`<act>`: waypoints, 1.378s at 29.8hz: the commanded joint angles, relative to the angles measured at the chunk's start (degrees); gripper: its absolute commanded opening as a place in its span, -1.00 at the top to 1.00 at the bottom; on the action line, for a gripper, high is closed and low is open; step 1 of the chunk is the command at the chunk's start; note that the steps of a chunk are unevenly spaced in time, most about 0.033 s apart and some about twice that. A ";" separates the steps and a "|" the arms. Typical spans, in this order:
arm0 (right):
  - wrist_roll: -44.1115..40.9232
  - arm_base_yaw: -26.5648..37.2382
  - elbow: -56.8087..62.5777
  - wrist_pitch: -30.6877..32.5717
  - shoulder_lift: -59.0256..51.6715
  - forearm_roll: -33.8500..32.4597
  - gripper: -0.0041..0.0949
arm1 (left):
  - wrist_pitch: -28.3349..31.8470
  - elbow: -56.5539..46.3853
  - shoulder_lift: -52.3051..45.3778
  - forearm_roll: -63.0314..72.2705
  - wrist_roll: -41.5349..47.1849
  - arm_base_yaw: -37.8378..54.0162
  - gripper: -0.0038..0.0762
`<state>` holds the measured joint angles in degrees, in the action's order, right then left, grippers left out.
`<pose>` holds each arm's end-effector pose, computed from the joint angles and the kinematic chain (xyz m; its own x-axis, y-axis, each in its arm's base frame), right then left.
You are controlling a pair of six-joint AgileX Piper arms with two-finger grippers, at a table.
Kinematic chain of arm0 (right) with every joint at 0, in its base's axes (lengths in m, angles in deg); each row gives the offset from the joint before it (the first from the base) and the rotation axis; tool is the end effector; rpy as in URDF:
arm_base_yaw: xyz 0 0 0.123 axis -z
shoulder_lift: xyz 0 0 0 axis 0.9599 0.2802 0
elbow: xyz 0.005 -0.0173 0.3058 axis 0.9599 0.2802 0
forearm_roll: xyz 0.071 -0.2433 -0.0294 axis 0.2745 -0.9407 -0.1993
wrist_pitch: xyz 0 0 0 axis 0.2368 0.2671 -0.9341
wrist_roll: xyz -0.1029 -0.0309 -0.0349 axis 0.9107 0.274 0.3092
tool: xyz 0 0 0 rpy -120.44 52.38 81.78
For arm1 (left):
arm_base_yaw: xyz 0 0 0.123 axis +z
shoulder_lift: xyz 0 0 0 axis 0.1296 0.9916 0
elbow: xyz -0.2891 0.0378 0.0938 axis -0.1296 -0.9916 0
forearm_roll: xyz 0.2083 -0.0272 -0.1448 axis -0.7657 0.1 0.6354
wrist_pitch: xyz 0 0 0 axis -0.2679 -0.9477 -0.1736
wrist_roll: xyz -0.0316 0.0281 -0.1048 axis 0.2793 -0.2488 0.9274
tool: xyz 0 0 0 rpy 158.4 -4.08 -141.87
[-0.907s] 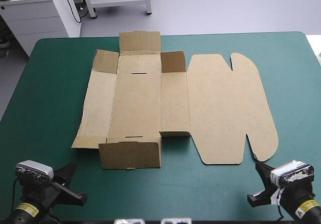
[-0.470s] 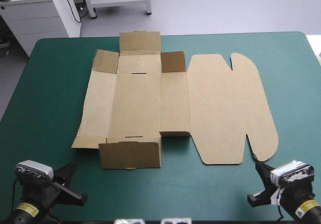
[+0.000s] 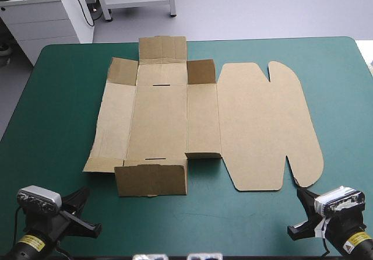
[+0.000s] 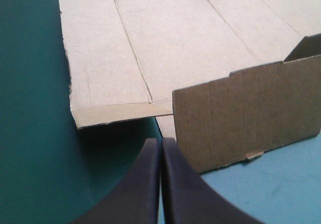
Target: Fold the box
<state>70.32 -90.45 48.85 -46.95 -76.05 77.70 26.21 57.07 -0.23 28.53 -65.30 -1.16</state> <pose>0.0460 0.0206 0.2593 -0.3840 -0.0972 -0.9182 -0.3317 0.9426 0.0389 0.0410 -0.0272 0.2683 -0.3940 0.1022 -0.9134 0.3297 0.9434 -0.0367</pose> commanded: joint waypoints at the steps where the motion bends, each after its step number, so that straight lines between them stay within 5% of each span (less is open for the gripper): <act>1: -0.01 0.05 -1.53 -3.93 0.53 0.01 0.96 | 5.26 2.82 1.65 1.46 1.19 0.13 0.92; 22: -0.01 0.05 -1.53 -3.93 0.53 0.01 0.96 | 0.91 36.77 51.85 -6.81 4.79 1.79 0.92; 32: -0.01 0.05 -1.53 -3.93 0.53 0.01 0.96 | -12.45 43.52 67.47 30.03 -20.32 24.59 0.88; 41: -0.01 0.05 -1.53 -3.93 0.53 0.01 0.96 | -19.82 48.79 81.94 33.88 -21.42 32.30 0.88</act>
<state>70.32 -90.45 48.85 -46.95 -76.05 77.70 8.06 103.06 80.10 58.50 -86.35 30.79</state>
